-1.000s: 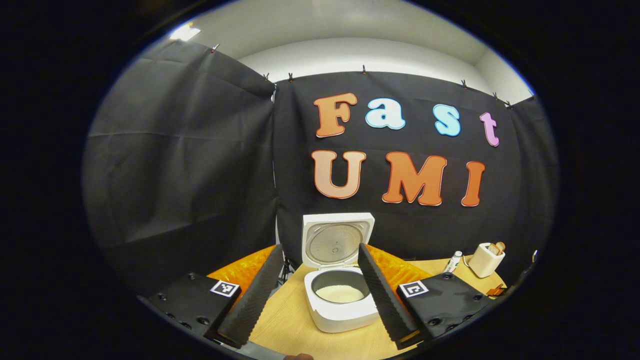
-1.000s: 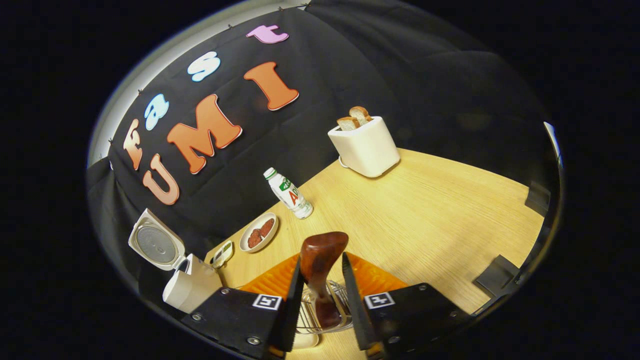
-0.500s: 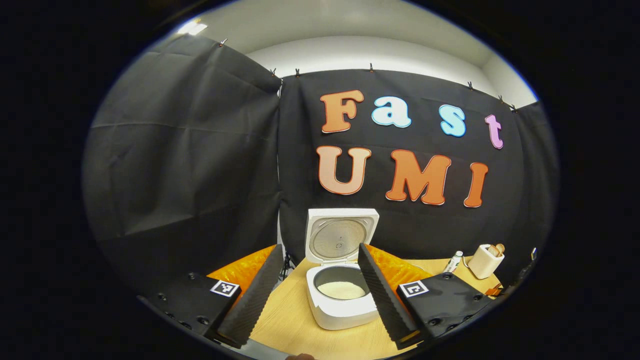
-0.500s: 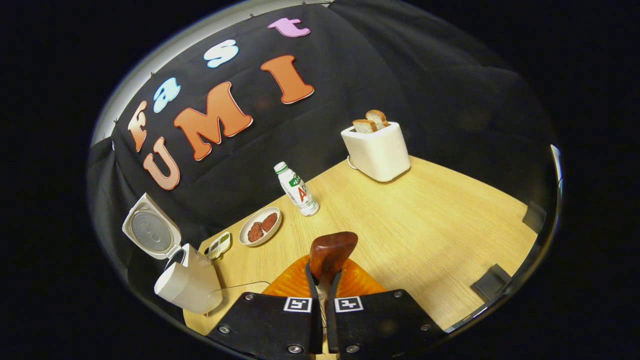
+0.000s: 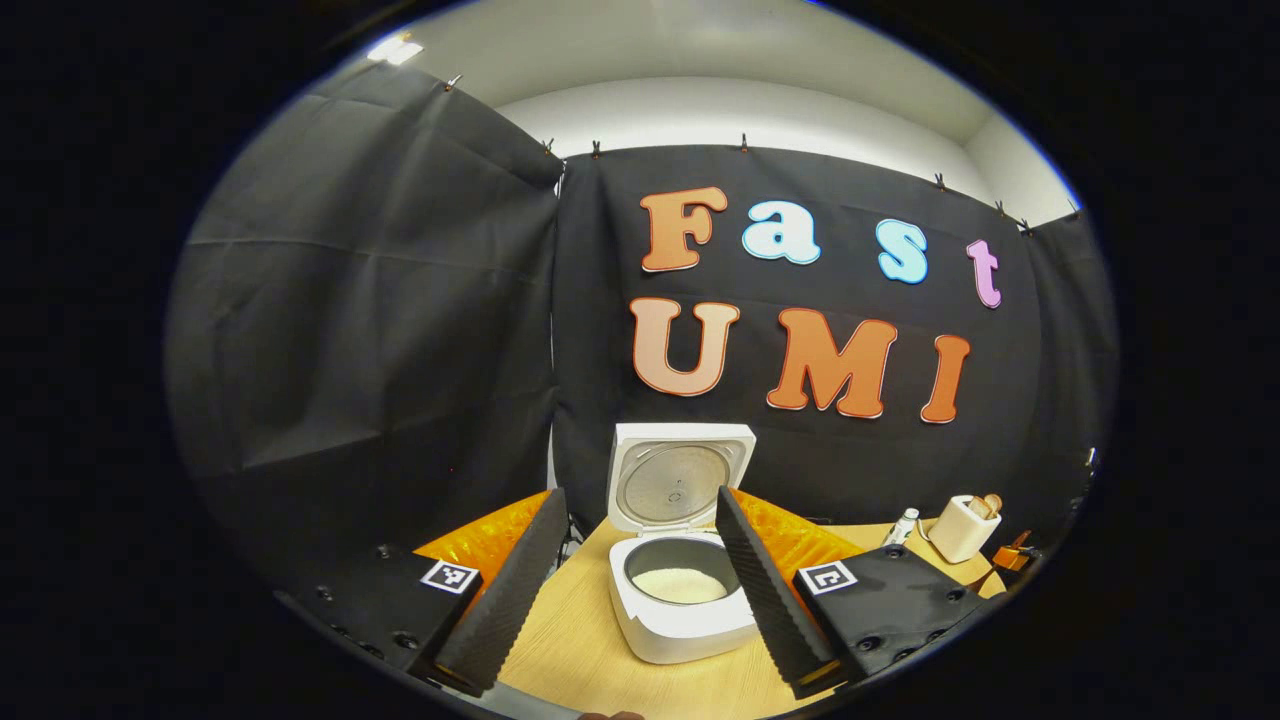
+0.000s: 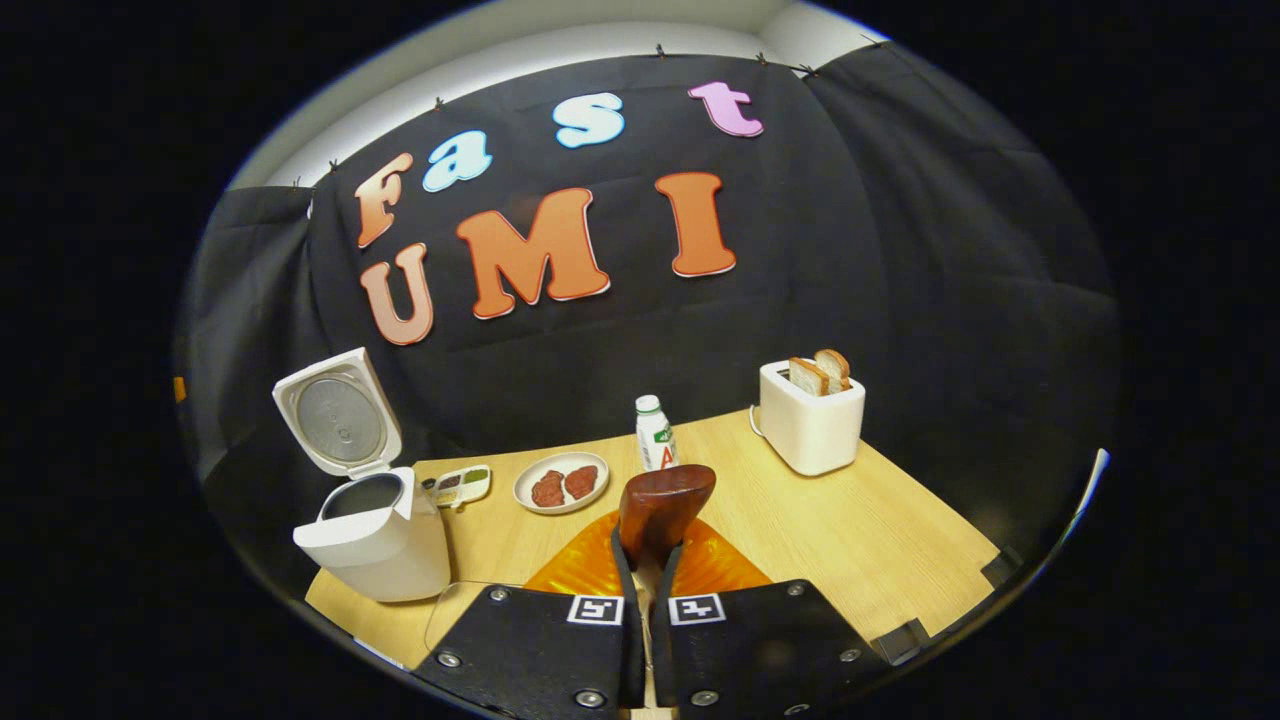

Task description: Close the left gripper, press the button to open the rice cooker; take a wooden spoon from the chopstick holder with the right hand, scoop a spoonful of rice and pour it into the rice cooker, then put the wooden spoon back into the chopstick holder.

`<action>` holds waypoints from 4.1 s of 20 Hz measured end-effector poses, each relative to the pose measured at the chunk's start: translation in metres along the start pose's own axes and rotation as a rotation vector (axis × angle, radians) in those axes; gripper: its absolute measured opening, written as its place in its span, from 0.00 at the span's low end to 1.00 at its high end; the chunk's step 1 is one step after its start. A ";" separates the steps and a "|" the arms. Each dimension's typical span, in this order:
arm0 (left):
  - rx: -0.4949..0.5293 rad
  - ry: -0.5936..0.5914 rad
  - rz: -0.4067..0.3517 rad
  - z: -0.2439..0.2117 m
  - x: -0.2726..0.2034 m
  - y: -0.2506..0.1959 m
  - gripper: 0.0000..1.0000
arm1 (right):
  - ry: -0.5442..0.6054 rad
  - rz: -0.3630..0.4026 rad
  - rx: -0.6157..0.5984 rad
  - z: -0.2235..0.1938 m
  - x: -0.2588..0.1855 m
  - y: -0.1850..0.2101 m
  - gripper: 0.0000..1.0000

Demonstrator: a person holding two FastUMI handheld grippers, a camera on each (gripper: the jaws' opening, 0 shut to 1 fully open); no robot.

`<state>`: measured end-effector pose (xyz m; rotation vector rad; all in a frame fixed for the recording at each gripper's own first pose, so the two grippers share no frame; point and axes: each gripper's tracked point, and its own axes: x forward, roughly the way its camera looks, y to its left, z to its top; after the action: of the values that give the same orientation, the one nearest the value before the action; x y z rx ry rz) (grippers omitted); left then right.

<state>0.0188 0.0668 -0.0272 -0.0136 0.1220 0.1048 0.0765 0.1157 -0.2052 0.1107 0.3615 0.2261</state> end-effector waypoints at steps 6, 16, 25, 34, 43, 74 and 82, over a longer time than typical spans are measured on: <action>0.007 -0.016 -0.006 0.003 -0.002 0.013 1.00 | -0.019 0.075 -0.067 0.003 -0.010 0.052 0.02; 0.054 0.013 0.000 -0.009 0.002 0.028 1.00 | 0.083 0.054 -0.149 -0.072 0.016 0.083 0.02; 0.064 0.053 -0.005 -0.021 0.009 0.023 1.00 | 0.120 0.032 -0.402 -0.136 0.018 0.096 0.03; 0.052 0.082 0.005 -0.033 0.009 0.029 1.00 | 0.159 0.007 -0.074 -0.144 0.020 0.092 0.02; 0.068 0.094 -0.010 -0.035 0.012 0.025 1.00 | 0.226 0.106 0.313 -0.161 0.033 0.130 0.02; 0.021 0.043 -0.055 -0.021 0.034 0.021 1.00 | 0.237 0.093 0.928 -0.026 0.041 0.109 0.02; 0.028 0.045 -0.062 -0.022 0.047 0.025 1.00 | 0.233 0.213 0.939 0.030 0.083 0.186 0.02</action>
<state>0.0602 0.0961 -0.0555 0.0085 0.1681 0.0406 0.1262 0.3133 -0.1785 1.0585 0.6680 0.2652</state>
